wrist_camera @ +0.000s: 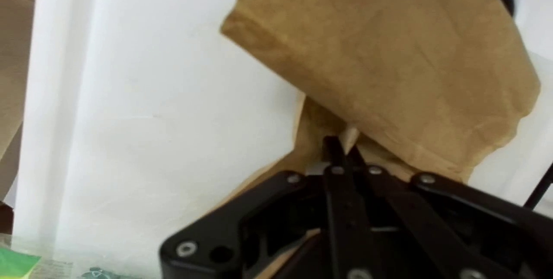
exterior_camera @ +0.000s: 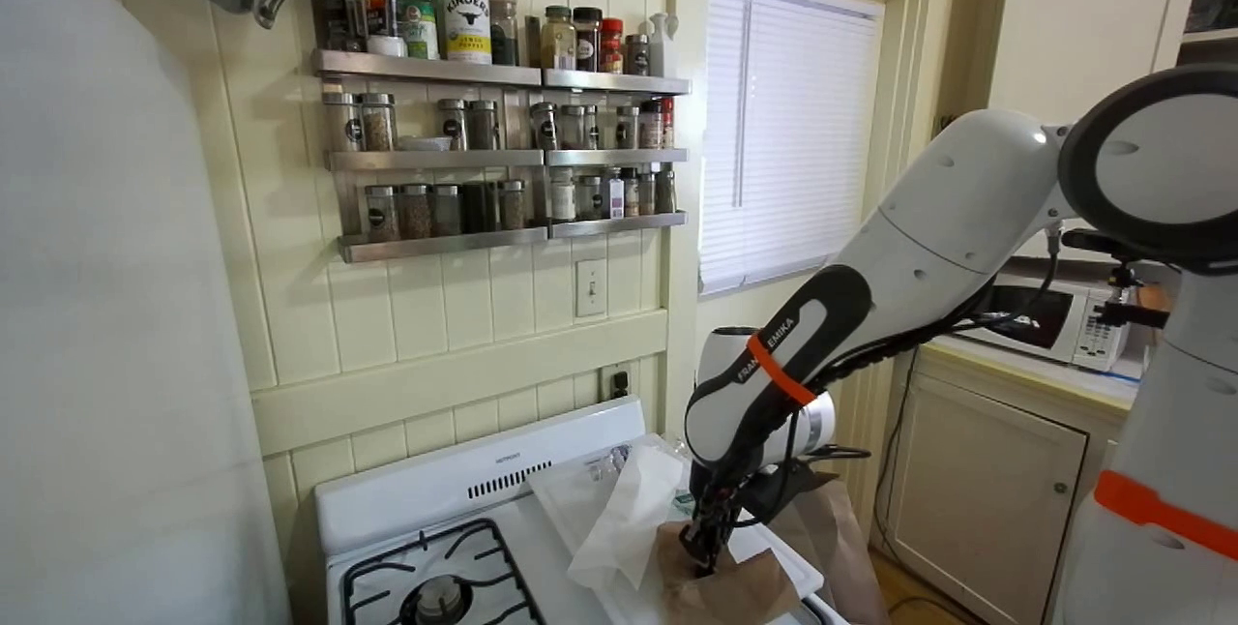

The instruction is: Remove the small brown paper bag and the plastic from the white tray and put it in the big paper bag

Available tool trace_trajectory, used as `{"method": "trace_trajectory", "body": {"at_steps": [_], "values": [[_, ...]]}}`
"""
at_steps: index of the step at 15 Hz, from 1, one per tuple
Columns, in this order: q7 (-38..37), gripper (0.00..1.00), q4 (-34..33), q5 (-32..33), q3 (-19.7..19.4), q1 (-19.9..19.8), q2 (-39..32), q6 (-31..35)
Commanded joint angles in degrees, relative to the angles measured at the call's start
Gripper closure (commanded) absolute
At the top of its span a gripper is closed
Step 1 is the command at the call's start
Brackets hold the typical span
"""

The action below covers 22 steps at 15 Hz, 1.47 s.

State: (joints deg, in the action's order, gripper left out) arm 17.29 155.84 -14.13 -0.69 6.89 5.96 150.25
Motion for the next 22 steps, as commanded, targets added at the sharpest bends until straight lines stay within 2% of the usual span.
{"method": "trace_trajectory", "body": {"at_steps": [1,7,11,17,22], "values": [[-0.72,1.0,-0.83,4.84,0.63,-1.54,2.36,-5.43],[-4.67,1.0,-4.09,14.32,0.16,-4.79,7.17,-10.02],[-6.43,1.0,-6.36,16.64,-0.72,-7.13,9.03,-10.08],[-4.76,1.0,-9.55,13.73,-2.64,-7.21,9.36,-14.51],[-2.51,1.0,-11.76,10.75,-3.18,-6.21,8.55,-21.1]]}}
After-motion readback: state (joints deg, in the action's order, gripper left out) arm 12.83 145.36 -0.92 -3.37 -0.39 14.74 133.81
